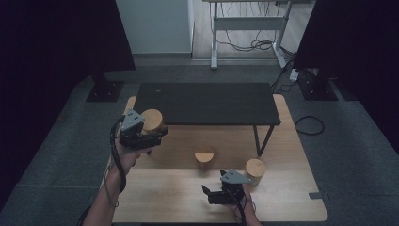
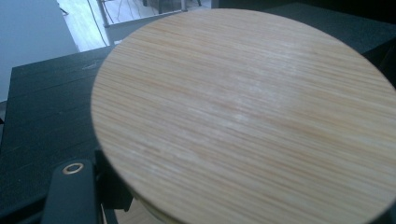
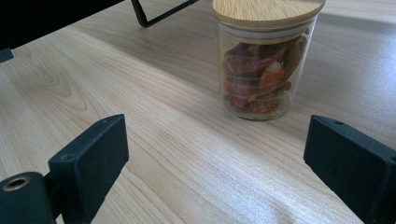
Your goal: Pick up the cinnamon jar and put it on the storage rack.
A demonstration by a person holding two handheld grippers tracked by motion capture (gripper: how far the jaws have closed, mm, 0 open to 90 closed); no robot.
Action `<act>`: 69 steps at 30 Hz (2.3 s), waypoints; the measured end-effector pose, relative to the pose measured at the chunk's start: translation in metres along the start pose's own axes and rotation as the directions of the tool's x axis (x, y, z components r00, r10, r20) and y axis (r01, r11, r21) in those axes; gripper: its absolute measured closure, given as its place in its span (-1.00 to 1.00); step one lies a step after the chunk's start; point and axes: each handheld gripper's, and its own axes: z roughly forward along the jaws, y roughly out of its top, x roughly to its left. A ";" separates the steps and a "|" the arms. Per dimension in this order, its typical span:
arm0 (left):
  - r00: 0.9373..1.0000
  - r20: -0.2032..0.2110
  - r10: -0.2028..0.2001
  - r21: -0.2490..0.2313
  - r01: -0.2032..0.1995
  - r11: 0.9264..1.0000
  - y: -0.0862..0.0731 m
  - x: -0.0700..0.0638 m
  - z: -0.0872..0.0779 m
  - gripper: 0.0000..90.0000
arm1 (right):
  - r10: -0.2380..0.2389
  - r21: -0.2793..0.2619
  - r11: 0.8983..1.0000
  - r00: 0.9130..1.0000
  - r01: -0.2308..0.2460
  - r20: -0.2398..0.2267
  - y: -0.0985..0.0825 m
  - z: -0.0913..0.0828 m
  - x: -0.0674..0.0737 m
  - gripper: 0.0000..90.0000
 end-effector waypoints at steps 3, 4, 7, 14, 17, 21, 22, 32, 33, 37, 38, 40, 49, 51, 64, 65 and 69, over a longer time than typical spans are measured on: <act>1.000 0.000 0.000 0.001 0.000 1.000 0.002 -0.001 0.002 -0.44 | -0.001 0.002 1.000 1.000 0.001 -0.002 0.000 0.001 0.000 -0.87; 1.000 0.001 0.002 0.002 -0.002 1.000 0.004 -0.001 0.003 -0.44 | -0.002 0.003 1.000 1.000 0.002 -0.004 0.000 0.001 0.000 -0.86; 1.000 -0.002 0.002 0.002 -0.002 1.000 0.006 -0.002 0.006 -0.44 | -0.004 0.004 1.000 1.000 0.004 -0.006 0.000 0.001 0.001 -0.87; 0.999 -0.035 0.020 -0.013 -0.020 1.000 0.007 -0.007 0.009 -0.44 | -0.003 0.001 1.000 1.000 0.003 -0.003 0.000 0.000 0.000 -0.87; 0.999 -0.040 0.016 -0.020 -0.017 1.000 0.007 -0.006 0.011 -0.44 | -0.006 -0.001 1.000 1.000 0.006 -0.004 0.000 0.000 0.000 -0.87; 0.999 -0.038 0.015 -0.031 -0.016 0.999 0.006 -0.002 0.012 -0.44 | -0.006 0.001 1.000 1.000 0.006 -0.005 0.000 0.000 0.000 -0.87; 0.999 -0.037 0.014 -0.034 -0.015 0.999 0.006 -0.001 0.013 -0.44 | -0.005 0.001 1.000 1.000 0.005 -0.004 0.000 0.000 0.000 -0.87; 0.998 -0.059 0.021 -0.029 -0.022 0.999 0.012 0.004 0.020 -0.44 | 0.000 0.000 1.000 1.000 0.000 -0.006 0.000 0.000 -0.001 -0.87; 0.998 -0.061 0.021 -0.030 -0.022 0.999 0.013 0.005 0.022 -0.44 | 0.001 -0.001 1.000 1.000 -0.001 -0.006 0.000 0.000 -0.001 -0.87; 0.998 -0.058 0.022 -0.044 -0.024 0.999 0.014 0.007 0.026 -0.44 | 0.008 -0.003 1.000 1.000 -0.008 -0.010 0.001 0.001 -0.002 -0.87; 0.998 -0.060 0.024 -0.049 -0.027 0.998 0.014 0.006 0.028 -0.44 | 0.007 -0.004 1.000 1.000 -0.007 -0.010 0.001 0.001 -0.002 -0.87; 0.997 -0.067 0.031 -0.051 -0.035 0.998 0.015 0.006 0.030 -0.44 | 0.008 -0.005 1.000 1.000 -0.008 -0.012 0.001 0.001 -0.002 -0.87; 0.997 -0.071 0.035 -0.073 -0.040 0.997 0.017 0.008 0.038 -0.44 | 0.009 -0.008 1.000 1.000 -0.009 -0.012 0.001 0.000 -0.003 -0.87; 0.997 -0.075 0.032 -0.068 -0.037 0.997 0.019 0.010 0.040 -0.44 | 0.010 -0.009 1.000 1.000 -0.010 -0.012 0.001 -0.001 -0.003 -0.87; 0.995 -0.102 0.007 -0.045 -0.012 0.999 0.027 0.018 0.053 -0.44 | 0.012 -0.001 1.000 1.000 -0.012 -0.013 0.001 0.001 -0.003 -0.87; 0.994 -0.105 0.012 -0.042 -0.017 0.999 0.027 0.017 0.055 -0.44 | 0.012 -0.001 1.000 1.000 -0.012 -0.013 0.001 0.001 -0.002 -0.87; 0.992 -0.118 0.035 -0.037 -0.040 0.999 0.029 0.014 0.059 -0.44 | 0.013 0.000 1.000 1.000 -0.013 -0.013 0.000 0.001 -0.003 -0.87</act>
